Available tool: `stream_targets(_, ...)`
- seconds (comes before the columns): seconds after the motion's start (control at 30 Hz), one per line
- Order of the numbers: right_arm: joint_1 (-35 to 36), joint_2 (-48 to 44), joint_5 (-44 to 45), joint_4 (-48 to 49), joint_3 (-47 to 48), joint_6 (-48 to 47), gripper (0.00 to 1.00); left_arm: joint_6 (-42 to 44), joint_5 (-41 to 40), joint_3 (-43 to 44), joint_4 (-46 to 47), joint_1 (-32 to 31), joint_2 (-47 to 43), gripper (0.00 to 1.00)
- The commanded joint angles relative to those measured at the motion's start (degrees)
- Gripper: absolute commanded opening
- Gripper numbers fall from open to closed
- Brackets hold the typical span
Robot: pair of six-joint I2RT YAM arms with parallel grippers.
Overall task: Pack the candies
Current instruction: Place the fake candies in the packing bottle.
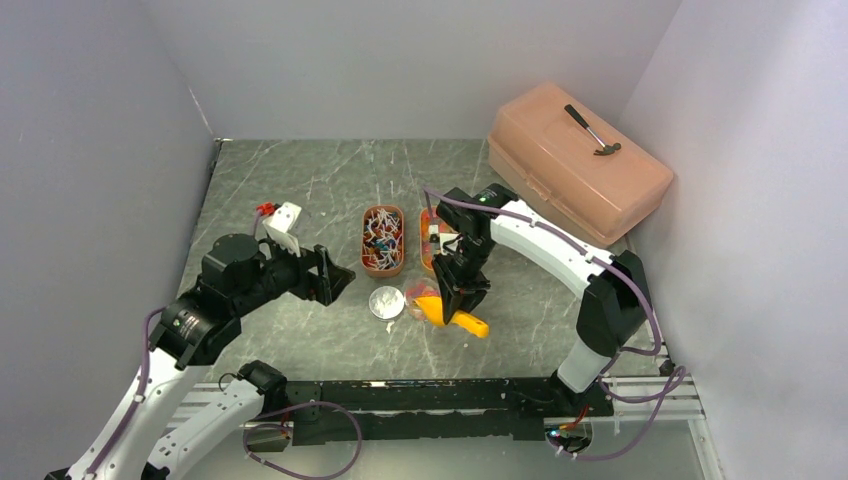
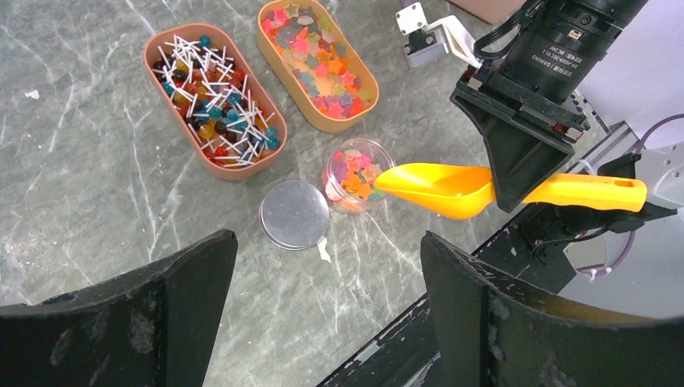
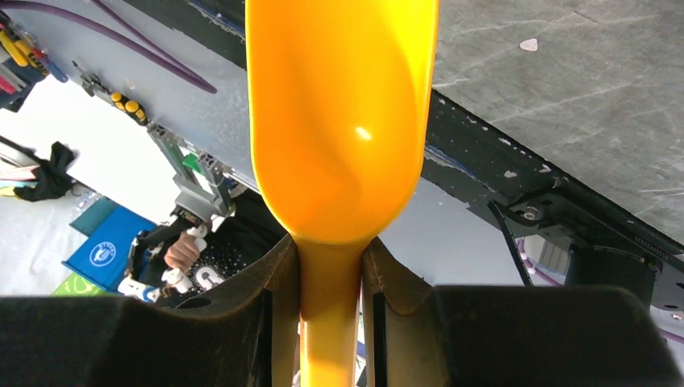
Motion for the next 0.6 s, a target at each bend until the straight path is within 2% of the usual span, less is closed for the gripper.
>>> stream_targets(0.0, -0.17, -2.84, 1.80, 1.59, -1.28, 1.14, 0.00, 0.67, 0.32, 0.77, 0.56, 0.14, 0.78, 0.90)
stream_targets(0.17, 0.94, -5.49, 9.97, 4.43, -2.04, 0.06, 0.00, 0.66, 0.73, 0.59, 0.75, 0.18, 1.77, 0.90)
stream_targets(0.57, 8.03, -16.36, 18.44, 23.75, -13.85, -3.69, 0.00, 0.78, 3.11, 0.46, 0.98, 0.18, 5.37, 0.90)
